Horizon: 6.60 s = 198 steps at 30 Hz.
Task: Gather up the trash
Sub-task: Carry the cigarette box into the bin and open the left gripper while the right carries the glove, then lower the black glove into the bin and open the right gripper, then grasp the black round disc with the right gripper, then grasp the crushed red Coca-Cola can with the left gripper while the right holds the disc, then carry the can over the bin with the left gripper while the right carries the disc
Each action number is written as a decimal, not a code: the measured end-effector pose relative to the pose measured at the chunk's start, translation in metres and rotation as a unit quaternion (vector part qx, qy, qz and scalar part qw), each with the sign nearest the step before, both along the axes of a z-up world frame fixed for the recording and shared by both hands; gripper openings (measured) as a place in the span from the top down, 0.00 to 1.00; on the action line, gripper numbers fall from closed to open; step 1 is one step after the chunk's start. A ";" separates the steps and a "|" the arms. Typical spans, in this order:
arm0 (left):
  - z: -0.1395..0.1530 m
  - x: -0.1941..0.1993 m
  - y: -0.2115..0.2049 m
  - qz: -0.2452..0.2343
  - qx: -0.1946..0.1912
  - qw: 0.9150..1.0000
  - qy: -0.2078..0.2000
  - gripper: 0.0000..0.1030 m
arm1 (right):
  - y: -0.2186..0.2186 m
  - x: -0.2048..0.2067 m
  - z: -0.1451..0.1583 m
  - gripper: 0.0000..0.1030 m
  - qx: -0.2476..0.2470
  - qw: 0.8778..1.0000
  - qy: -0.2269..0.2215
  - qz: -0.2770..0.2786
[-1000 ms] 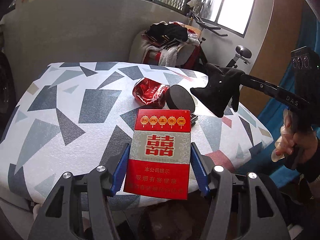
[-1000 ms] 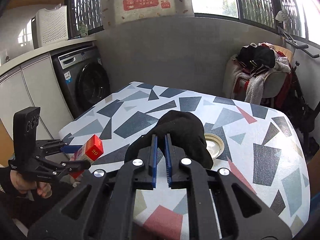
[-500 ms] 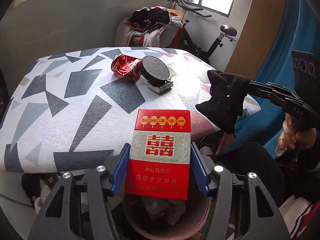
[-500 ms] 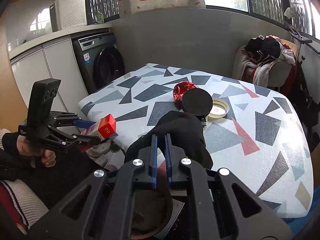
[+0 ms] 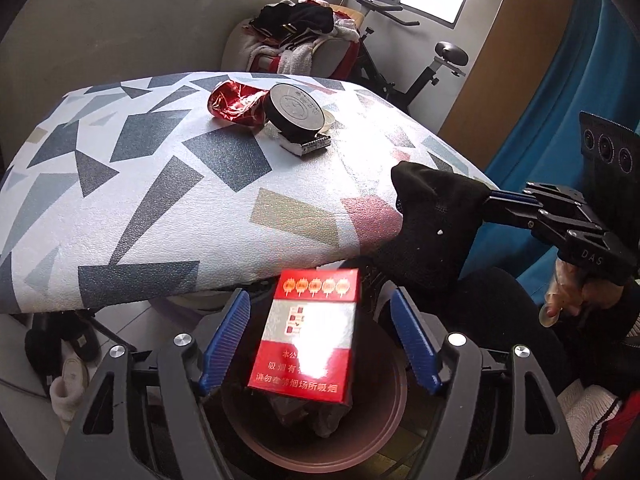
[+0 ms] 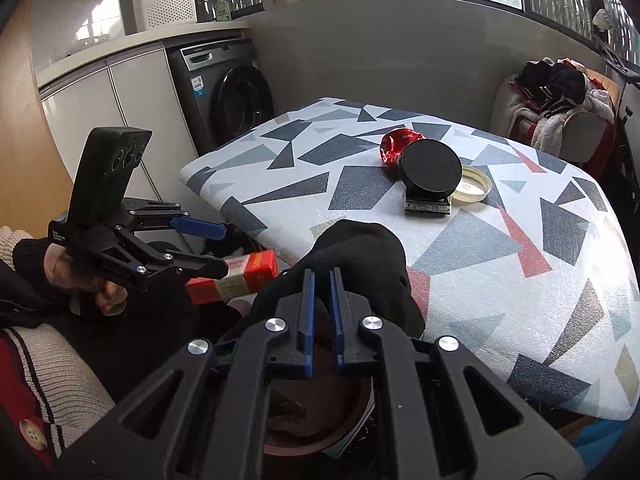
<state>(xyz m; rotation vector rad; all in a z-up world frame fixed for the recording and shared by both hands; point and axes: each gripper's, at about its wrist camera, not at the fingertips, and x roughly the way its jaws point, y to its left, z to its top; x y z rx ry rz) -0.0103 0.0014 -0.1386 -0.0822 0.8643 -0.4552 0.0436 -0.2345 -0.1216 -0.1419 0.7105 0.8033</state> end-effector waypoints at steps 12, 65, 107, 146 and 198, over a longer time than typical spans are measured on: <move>0.004 -0.007 0.044 0.065 -0.022 0.997 -0.024 0.22 | 0.037 -0.012 -0.041 0.89 -0.014 0.991 0.085 0.102; -0.010 -0.006 0.043 0.088 -0.013 0.996 -0.020 0.16 | 0.042 0.018 -0.098 0.06 -0.056 0.989 0.139 -0.012; 0.009 0.106 0.073 0.121 -0.054 0.990 -0.040 0.06 | 0.077 0.266 -0.043 0.06 -0.042 0.989 0.037 -0.137; -0.016 0.213 0.078 0.155 -0.224 0.959 0.081 0.09 | 0.024 0.249 -0.021 0.10 0.026 0.988 -0.002 -0.150; 0.056 0.141 0.021 -0.014 -0.070 0.997 -0.040 0.94 | -0.019 0.120 -0.007 0.10 0.067 0.989 0.003 -0.134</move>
